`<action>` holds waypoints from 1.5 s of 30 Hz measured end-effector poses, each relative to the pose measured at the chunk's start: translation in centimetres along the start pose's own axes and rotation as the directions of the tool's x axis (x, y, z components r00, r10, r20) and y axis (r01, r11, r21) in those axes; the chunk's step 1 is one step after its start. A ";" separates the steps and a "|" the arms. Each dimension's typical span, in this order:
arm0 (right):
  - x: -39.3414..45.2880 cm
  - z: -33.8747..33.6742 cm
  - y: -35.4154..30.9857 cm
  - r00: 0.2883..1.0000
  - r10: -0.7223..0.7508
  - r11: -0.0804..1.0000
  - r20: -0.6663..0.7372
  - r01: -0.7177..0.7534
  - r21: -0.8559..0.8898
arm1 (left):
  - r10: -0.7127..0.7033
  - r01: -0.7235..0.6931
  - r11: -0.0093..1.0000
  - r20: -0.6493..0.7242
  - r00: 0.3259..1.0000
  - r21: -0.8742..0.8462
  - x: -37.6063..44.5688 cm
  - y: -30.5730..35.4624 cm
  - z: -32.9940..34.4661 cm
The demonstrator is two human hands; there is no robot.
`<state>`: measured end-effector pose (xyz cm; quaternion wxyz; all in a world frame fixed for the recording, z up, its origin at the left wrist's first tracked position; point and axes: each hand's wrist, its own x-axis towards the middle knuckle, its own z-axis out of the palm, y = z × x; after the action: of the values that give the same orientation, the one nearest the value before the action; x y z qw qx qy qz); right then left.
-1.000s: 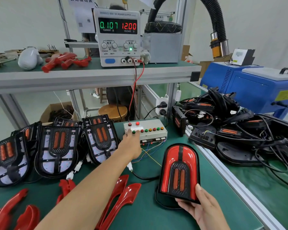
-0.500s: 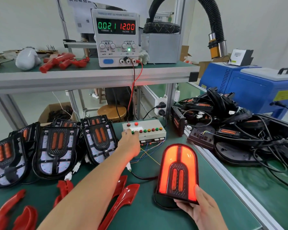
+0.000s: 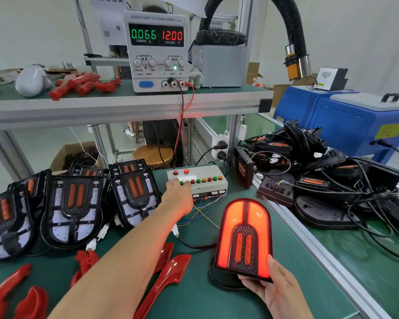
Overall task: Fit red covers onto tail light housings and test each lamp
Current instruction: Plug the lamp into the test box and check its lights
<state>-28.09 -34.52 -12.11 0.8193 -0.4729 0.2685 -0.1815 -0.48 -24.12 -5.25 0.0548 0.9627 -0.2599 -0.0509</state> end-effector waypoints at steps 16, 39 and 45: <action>0.0 -0.3 0.0 0.997 0.044 0.999 0.063 -0.042 -0.023 | 0.147 -0.133 0.984 -0.124 0.981 0.115 2.4 4.4 2.5; -0.5 0.3 -0.6 0.999 0.033 0.999 0.030 -0.033 0.013 | 0.128 -0.121 0.984 -0.042 0.991 0.131 4.4 4.9 2.7; -0.3 0.4 -0.5 0.999 0.036 0.999 0.015 -0.037 0.033 | 0.133 -0.127 0.980 -0.027 0.991 0.156 4.5 4.9 2.5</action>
<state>-28.09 -34.38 -11.46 0.8322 -0.4555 0.2680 -0.1675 0.67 -30.84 -7.39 -0.0116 0.9459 -0.3242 -0.0093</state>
